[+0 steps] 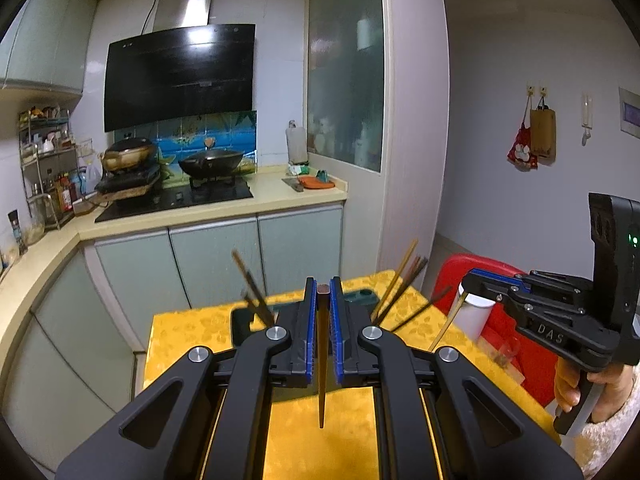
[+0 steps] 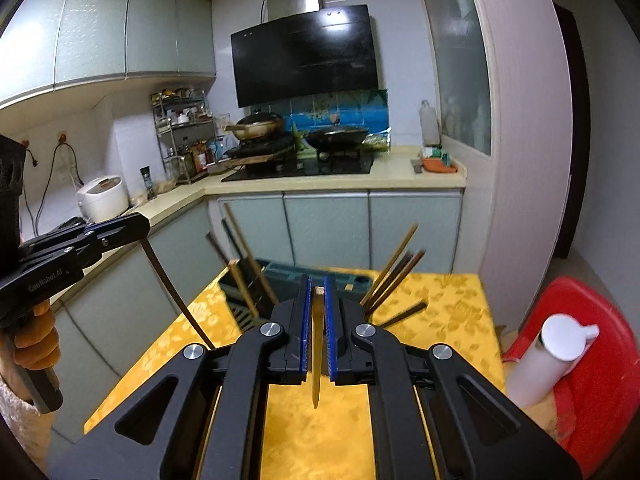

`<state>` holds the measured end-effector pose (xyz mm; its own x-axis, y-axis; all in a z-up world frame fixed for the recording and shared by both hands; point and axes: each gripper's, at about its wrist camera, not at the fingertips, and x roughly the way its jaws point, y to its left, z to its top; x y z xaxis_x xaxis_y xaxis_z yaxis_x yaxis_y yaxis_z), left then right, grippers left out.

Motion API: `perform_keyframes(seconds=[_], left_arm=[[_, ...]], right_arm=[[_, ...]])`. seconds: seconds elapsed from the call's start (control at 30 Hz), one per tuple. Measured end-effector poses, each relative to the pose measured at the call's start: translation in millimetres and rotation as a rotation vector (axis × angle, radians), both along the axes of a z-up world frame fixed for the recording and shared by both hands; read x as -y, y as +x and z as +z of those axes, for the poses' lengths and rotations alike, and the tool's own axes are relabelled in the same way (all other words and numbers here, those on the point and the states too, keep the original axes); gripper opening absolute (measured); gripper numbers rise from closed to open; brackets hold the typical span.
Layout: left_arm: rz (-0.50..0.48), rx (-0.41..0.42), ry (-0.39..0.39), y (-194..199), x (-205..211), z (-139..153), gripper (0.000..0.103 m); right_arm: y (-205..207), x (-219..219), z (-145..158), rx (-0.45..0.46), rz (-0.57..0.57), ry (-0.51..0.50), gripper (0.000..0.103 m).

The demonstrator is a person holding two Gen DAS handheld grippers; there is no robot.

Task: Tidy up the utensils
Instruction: 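Lift both held chopsticks and carry them over the green holder box, then open both tools to drop the chopsticks into the holder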

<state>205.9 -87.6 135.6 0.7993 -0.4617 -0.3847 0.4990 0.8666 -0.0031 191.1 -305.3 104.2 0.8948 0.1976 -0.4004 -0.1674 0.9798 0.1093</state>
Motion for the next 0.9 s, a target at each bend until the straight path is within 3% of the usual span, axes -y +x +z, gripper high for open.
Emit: perform_keyframes(seconds=[0.47, 0.9], left_arm=[[0.052, 0.029, -0.051, 70.0, 38.8, 42.6, 0.006], [0.084, -0.056, 0.001, 116.2, 46.3, -10.6, 0.006]], right_arm=[[59.1, 18.0, 26.7, 0.035, -0.058, 0.045, 0.007], [105.8, 1.3, -7.1, -0.067, -0.043, 0.012, 0.007]])
